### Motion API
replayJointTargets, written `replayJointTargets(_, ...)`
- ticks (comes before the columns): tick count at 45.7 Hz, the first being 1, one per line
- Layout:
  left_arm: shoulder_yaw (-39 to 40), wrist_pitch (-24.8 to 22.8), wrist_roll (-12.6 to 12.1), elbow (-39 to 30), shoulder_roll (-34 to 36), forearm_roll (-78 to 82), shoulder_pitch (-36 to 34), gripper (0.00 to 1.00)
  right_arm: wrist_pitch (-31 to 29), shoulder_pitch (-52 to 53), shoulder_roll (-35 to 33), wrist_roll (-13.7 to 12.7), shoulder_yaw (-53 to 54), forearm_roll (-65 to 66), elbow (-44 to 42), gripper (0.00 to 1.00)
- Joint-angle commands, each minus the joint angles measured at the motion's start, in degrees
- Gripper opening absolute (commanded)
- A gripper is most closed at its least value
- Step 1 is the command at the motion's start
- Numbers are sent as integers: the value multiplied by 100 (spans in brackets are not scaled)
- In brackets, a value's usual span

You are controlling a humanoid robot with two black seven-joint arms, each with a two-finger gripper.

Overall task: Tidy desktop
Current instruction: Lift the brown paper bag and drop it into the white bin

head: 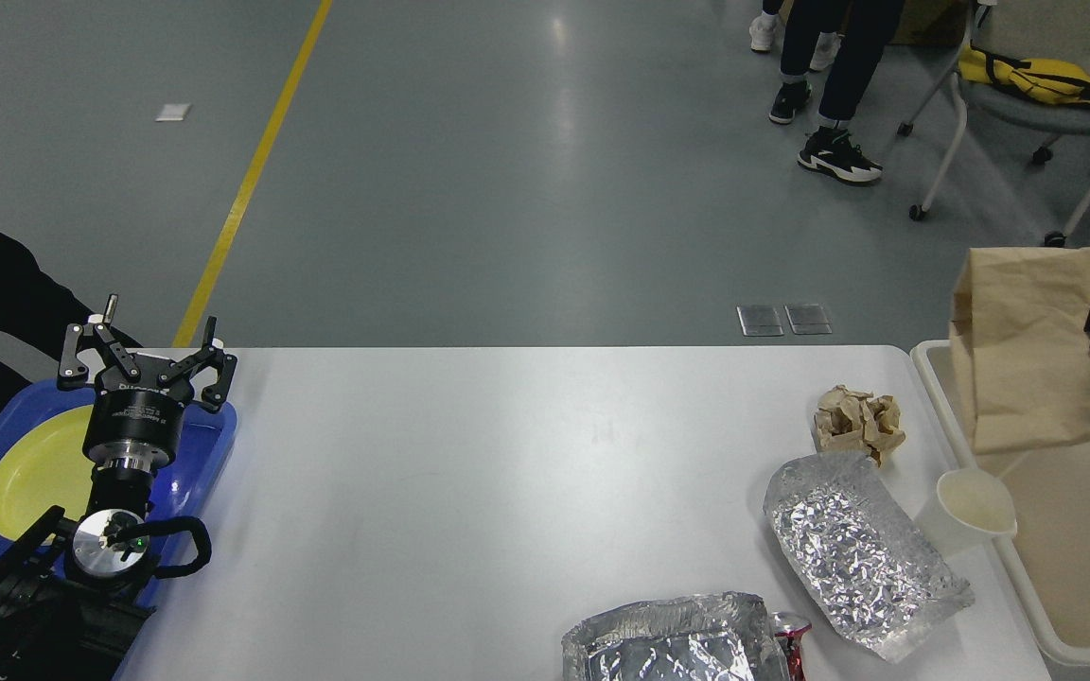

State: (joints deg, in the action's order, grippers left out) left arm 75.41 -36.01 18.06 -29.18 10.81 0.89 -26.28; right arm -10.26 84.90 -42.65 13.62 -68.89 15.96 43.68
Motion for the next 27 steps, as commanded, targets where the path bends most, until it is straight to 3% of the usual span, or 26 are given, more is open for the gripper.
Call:
replayJointTargets(1,0,-3,-4,0,0,-1,0,97,59,-1878,20,-9,1043,-532,-1913,0)
replayJointTargets(6,-9,-3,-4,0,0,-1,0,97,295,-3354,239,-9,1659,-1032,-3153,0)
replayJointTargets(12,0,-3,-4,0,0,-1,0,97,1384,-4770,1091,-61,1862,-1657,-4279,0)
replayJointTargets(16,0,-3,5,0,0,-1,0,97,1991,-5185,1426,-175,1862,-1754,-4517,0)
replayJointTargets(22,0,6,5,0,0,-1,0,97,2212,-5273,1602,-395,1862,-1754,-4509,0)
replayJointTargets(23,0,-3,5,0,0,-1,0,97,2186,-5273,1620,-395,1853,-1754,-4500,10)
replayJointTargets(24,0,6,5,0,0,-1,0,97,2186,-5273,1628,-395,1844,-1745,-4500,60)
replayJointTargets(25,0,6,-4,0,0,-1,0,97,2168,-5273,1637,-404,1844,-1728,-4500,100)
replayJointTargets(27,0,-3,5,0,0,-1,0,97,2177,-5273,1637,-395,1827,-1710,-4500,97)
